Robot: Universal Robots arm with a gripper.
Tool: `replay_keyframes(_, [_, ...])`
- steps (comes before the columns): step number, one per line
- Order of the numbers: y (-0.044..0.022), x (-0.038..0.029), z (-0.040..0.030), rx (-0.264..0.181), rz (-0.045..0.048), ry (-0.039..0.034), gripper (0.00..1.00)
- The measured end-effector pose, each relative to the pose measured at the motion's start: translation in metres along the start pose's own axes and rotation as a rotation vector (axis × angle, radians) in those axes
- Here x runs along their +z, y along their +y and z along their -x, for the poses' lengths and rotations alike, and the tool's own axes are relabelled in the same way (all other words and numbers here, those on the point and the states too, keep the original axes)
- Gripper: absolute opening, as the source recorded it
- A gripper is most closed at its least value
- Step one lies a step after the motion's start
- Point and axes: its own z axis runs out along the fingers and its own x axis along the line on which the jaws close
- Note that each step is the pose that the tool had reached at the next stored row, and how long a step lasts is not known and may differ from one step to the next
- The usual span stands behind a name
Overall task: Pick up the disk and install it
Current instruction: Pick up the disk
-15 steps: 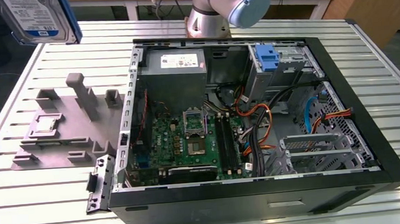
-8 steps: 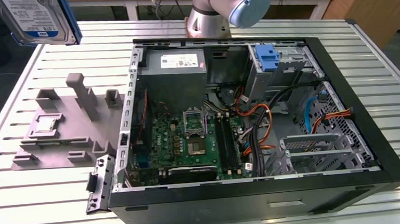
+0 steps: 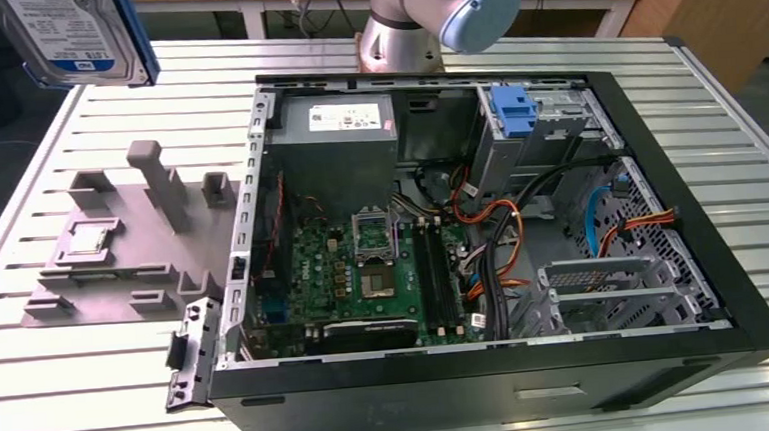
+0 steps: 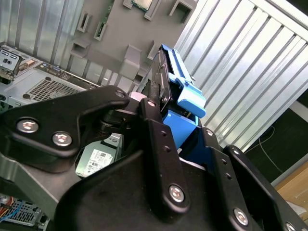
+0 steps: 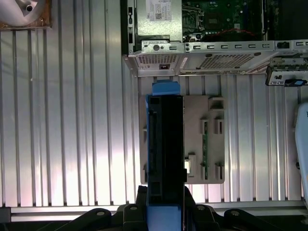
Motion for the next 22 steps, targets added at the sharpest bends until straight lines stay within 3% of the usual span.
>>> replay_keyframes(8, [0.0071, 0.0000, -0.0004, 0.000, 0.0000, 0.0000, 0.37])
replay_keyframes(22, [0.0097, 0.0001, -0.0005, 0.000, -0.0003, 0.0007, 0.37])
